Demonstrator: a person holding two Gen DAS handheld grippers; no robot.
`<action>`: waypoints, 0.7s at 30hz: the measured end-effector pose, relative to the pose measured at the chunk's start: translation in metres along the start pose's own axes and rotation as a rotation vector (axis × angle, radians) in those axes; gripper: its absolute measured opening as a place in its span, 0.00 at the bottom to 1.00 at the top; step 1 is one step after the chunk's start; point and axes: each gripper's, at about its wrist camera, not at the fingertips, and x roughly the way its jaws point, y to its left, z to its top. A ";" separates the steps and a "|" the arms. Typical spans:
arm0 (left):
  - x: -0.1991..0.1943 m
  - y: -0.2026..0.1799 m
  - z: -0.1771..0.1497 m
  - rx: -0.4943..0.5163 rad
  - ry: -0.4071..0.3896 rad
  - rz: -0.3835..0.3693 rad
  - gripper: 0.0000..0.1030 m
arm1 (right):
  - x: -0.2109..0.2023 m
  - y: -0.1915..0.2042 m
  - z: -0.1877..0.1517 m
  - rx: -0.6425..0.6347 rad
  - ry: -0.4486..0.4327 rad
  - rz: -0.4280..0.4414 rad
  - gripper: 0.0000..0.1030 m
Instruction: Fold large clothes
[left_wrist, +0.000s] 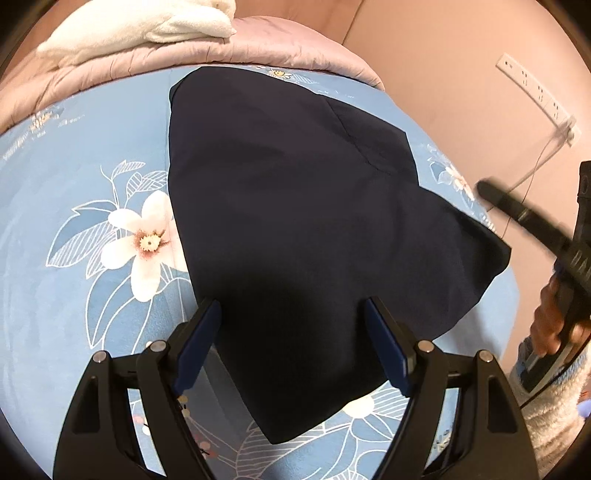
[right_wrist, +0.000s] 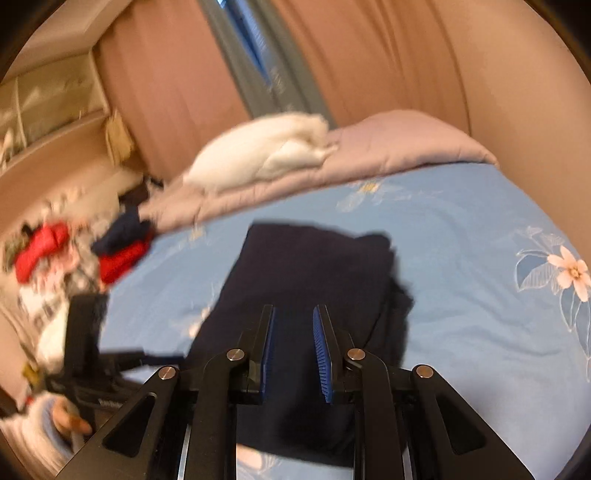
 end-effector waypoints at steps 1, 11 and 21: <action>0.001 -0.001 0.000 0.009 -0.003 0.011 0.76 | 0.009 0.007 -0.008 -0.041 0.030 -0.035 0.21; 0.022 -0.008 -0.007 0.103 0.017 0.079 0.79 | 0.040 -0.021 -0.083 -0.055 0.175 -0.182 0.18; 0.012 -0.009 -0.012 0.121 -0.007 0.099 0.79 | 0.024 -0.028 -0.080 0.054 0.148 -0.116 0.21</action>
